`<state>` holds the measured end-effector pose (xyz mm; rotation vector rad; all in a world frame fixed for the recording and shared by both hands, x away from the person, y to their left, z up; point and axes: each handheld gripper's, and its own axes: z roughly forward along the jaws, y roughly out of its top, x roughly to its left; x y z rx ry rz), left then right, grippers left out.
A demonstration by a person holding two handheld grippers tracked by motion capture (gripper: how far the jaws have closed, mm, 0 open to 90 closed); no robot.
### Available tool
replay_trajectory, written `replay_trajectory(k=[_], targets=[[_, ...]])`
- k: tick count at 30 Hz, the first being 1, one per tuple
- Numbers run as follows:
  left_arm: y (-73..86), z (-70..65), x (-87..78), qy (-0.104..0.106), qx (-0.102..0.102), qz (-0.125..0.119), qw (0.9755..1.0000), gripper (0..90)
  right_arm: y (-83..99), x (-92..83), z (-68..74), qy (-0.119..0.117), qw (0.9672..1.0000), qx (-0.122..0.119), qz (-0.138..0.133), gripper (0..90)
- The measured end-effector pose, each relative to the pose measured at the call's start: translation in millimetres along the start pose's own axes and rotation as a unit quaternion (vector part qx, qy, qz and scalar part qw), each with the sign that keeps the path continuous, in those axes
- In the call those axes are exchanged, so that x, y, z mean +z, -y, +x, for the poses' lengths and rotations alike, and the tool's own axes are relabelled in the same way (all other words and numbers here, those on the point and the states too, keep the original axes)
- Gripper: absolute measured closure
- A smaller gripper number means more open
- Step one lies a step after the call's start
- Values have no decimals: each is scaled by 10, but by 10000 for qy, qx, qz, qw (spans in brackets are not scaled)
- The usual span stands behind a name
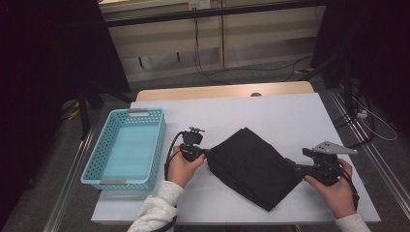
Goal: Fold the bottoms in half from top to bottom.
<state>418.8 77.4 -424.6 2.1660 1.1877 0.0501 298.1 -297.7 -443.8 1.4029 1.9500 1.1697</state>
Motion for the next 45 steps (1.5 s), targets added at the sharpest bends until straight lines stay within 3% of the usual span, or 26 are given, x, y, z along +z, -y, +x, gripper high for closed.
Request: replay_trajectory(k=[8,25,30,38,41,43,45], targets=[[-113,114,-21,-192,-180,10,9997,842,-5,10,11,-25,10000,-22,-15,222],[-291,360,-98,-326,-443,-94,9984,842,6,37,38,-94,10000,-1,15,219],[-343,437,-90,-377,-596,-154,9974,841,1,53,52,-119,9999,5,16,219],[-470,545,-107,-554,-622,-376,9958,832,-1,61,55,-134,9999,19,10,218],[-467,594,-130,-687,-747,-589,9931,719,0,60,54,-136,9999,13,5,217],[-447,620,-148,-707,-856,-618,9919,506,4,57,50,-136,9999,1,8,215],[-408,614,-156,-740,-904,-634,9911,398,8,58,50,-136,9999,-9,10,215]])
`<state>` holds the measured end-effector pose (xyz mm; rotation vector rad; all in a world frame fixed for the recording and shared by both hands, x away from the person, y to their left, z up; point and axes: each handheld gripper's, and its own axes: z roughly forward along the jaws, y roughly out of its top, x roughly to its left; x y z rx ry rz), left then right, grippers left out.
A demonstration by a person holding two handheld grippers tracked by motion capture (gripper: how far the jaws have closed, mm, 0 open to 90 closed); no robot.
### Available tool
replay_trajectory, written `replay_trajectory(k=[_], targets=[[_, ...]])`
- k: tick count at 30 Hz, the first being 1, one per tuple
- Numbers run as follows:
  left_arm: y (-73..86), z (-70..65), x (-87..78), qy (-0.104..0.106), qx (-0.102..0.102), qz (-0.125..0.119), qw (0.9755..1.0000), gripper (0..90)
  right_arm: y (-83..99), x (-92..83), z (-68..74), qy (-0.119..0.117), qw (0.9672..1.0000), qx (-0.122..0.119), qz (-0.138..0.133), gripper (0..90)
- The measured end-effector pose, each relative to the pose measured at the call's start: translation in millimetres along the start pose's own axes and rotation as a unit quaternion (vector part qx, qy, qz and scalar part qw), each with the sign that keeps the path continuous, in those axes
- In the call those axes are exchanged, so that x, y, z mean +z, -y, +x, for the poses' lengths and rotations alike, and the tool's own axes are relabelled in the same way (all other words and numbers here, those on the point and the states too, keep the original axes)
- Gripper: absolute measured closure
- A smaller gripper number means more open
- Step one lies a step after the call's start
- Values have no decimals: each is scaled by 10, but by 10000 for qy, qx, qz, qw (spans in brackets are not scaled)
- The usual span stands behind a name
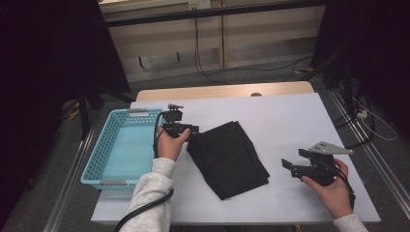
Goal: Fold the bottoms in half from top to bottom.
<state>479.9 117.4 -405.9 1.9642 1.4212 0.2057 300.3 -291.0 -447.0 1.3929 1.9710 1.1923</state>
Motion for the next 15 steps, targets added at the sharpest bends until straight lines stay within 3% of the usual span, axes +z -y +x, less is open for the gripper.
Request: replay_trajectory(k=[3,6,8,13,15], targets=[[76,-1,-11,-27,-16,34,10000,279,0,12,13,-17,10000,-10,18,214],[162,-28,-3,22,-13,85,10000,225,-7,36,46,-55,10000,-45,40,213],[217,-52,2,-13,56,68,10000,209,-13,60,78,-89,9999,-83,54,212],[330,-94,111,-114,0,174,9998,161,-30,113,164,-177,9997,-144,99,209],[369,-87,154,-249,-16,218,9995,160,-35,125,190,-201,9996,-172,101,209]])
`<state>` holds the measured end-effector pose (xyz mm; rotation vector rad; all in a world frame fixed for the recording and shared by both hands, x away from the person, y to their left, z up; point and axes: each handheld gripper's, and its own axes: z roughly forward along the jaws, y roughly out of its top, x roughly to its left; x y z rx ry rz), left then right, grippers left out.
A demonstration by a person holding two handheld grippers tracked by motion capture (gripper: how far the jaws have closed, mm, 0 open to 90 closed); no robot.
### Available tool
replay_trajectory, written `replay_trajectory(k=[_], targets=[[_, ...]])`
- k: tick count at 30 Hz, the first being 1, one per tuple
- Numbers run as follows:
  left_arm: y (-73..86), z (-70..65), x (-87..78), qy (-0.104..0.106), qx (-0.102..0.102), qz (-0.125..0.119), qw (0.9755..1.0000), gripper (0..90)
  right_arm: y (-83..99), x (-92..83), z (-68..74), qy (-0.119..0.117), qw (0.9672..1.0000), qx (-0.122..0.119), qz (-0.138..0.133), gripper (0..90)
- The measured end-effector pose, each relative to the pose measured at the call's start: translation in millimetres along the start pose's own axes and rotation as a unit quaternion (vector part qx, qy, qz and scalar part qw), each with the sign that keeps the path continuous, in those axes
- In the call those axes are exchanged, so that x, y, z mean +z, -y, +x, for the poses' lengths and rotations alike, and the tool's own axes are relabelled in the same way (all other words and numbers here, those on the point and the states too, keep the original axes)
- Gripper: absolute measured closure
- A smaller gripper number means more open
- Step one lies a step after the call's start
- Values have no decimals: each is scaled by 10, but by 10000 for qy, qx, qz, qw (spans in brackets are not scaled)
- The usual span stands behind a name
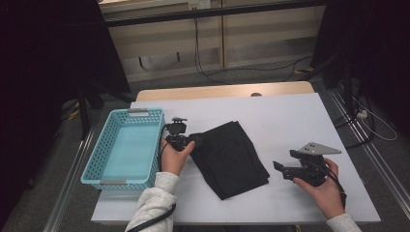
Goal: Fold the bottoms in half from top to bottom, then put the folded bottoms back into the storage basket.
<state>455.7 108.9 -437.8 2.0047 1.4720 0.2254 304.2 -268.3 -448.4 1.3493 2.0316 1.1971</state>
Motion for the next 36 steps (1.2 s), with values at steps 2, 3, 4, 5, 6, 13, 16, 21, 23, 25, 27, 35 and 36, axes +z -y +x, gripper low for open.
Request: replay_trajectory(k=[2,3,4,5,6,13,16,21,23,25,27,35,36], targets=[[31,12,22,-90,-1,66,9999,169,2,10,26,-37,10000,-2,22,209],[51,19,29,-96,0,95,9999,202,6,17,39,-48,10000,-20,39,209],[74,21,31,-106,-8,110,9999,261,11,27,50,-69,10000,-38,53,209],[90,22,21,-149,44,73,9999,305,15,37,62,-80,9999,-56,68,209],[103,23,8,-149,56,75,9998,342,17,48,75,-102,9999,-58,67,209],[171,2,-12,61,25,16,10000,575,-9,153,205,-269,9995,-35,156,208],[194,9,-13,106,34,-49,9999,608,-55,219,308,-381,9990,-136,165,208],[179,13,-16,125,60,20,9999,608,-98,390,466,-488,9980,-234,325,201],[165,8,-13,123,15,64,9999,609,-97,441,498,-474,9977,-271,392,201],[143,12,-10,122,-18,137,9998,616,-103,488,526,-470,9976,-260,446,201],[127,17,-10,106,34,199,9997,625,-116,522,546,-437,9974,-281,493,201],[69,5,-2,39,77,417,9991,647,-99,621,567,-319,9969,-211,688,205],[65,1,0,28,48,424,9991,649,-95,630,575,-286,9967,-223,723,205]])
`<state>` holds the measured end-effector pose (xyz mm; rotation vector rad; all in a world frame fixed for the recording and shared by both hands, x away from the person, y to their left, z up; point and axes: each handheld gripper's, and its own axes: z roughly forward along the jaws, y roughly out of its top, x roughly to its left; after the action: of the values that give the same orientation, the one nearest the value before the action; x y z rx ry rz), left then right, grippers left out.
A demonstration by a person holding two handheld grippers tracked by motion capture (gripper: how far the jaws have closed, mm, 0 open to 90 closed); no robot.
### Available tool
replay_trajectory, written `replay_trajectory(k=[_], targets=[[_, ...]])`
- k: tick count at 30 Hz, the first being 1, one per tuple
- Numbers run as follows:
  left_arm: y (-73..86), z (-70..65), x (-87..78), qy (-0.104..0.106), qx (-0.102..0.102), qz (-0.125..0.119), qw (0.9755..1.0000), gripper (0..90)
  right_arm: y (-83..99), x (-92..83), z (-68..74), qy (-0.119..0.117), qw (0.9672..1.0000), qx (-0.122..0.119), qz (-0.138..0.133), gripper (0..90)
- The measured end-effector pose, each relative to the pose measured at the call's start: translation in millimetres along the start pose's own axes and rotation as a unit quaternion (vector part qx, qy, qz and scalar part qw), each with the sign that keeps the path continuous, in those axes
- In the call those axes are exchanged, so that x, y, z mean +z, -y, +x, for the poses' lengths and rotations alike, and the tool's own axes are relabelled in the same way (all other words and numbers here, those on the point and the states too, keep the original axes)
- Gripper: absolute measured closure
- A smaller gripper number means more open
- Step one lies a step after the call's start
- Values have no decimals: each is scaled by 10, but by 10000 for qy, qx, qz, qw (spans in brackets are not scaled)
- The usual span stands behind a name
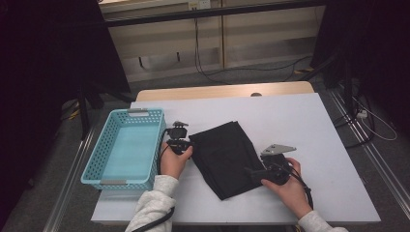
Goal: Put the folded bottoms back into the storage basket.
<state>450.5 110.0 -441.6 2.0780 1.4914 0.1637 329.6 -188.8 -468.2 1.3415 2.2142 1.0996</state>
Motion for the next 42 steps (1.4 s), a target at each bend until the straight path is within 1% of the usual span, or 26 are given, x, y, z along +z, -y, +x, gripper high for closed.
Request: replay_trajectory(k=[2,3,5,8,12,13,14,18,20,22,23,24,26,27,28,29,31,32,34,35,36,37,39,40,41,42], targets=[[-8,2,-1,-4,1,42,10000,651,6,13,16,24,10000,-50,5,210],[-10,0,1,2,-19,39,10000,654,13,22,24,58,10000,-9,-3,210],[-16,5,1,6,-8,63,10000,654,14,26,43,112,9999,-14,4,221],[-24,5,3,0,-5,89,10000,654,22,21,57,146,9999,41,-2,243],[-32,-6,6,-23,-4,109,9999,654,37,8,90,228,9996,154,-34,308],[-34,-2,4,-26,29,129,9999,654,45,2,103,251,9995,177,-59,348],[-33,-5,5,-26,12,113,9999,654,51,-5,120,250,9994,225,-73,384],[-32,-6,6,-23,13,106,9999,653,59,-7,159,309,9989,320,-112,454],[-30,-6,5,-16,-8,100,9999,650,63,-9,163,283,9989,350,-139,520],[-31,-6,5,-8,-7,100,9999,646,67,-11,158,147,9989,417,-163,624],[-33,-5,4,-2,13,107,9999,643,66,-9,160,65,9989,434,-167,720],[-35,-5,3,28,14,123,9999,634,70,-6,162,-125,9985,506,-172,760],[-40,-10,-2,36,44,129,9999,590,70,-11,189,-79,9989,422,-194,773],[-44,-19,-6,-72,35,94,9999,526,72,-15,205,-59,9991,343,-231,782],[-49,-14,-9,-194,45,63,9998,432,74,-22,219,-34,9993,295,-236,788],[-56,8,-6,-189,5,16,9998,373,74,-27,224,-40,9993,303,-230,793],[-74,56,2,-95,-157,59,9998,347,70,-41,216,-86,9991,367,-217,799],[-89,66,4,-73,-179,57,9998,329,69,-46,205,-119,9989,404,-211,799],[-122,60,4,-198,-185,-25,9996,244,78,-55,198,-142,9987,423,-244,796],[-137,57,9,-170,-204,-39,9996,227,84,-52,200,-143,9988,402,-250,796],[-148,53,26,-128,-199,14,9997,242,85,-52,199,-150,9987,409,-255,796],[-154,47,42,-162,-150,127,9997,277,84,-52,199,-152,9987,414,-258,796],[-153,2,48,-309,-158,226,9991,341,87,-49,198,-165,9986,421,-258,796],[-162,-31,45,-244,-185,334,9990,400,88,-49,198,-170,9986,421,-256,795],[-168,-48,42,-178,-141,432,9988,449,92,-49,202,-170,9986,427,-267,794],[-173,-71,46,-185,-114,492,9986,489,95,-47,203,-173,9985,434,-278,794]])
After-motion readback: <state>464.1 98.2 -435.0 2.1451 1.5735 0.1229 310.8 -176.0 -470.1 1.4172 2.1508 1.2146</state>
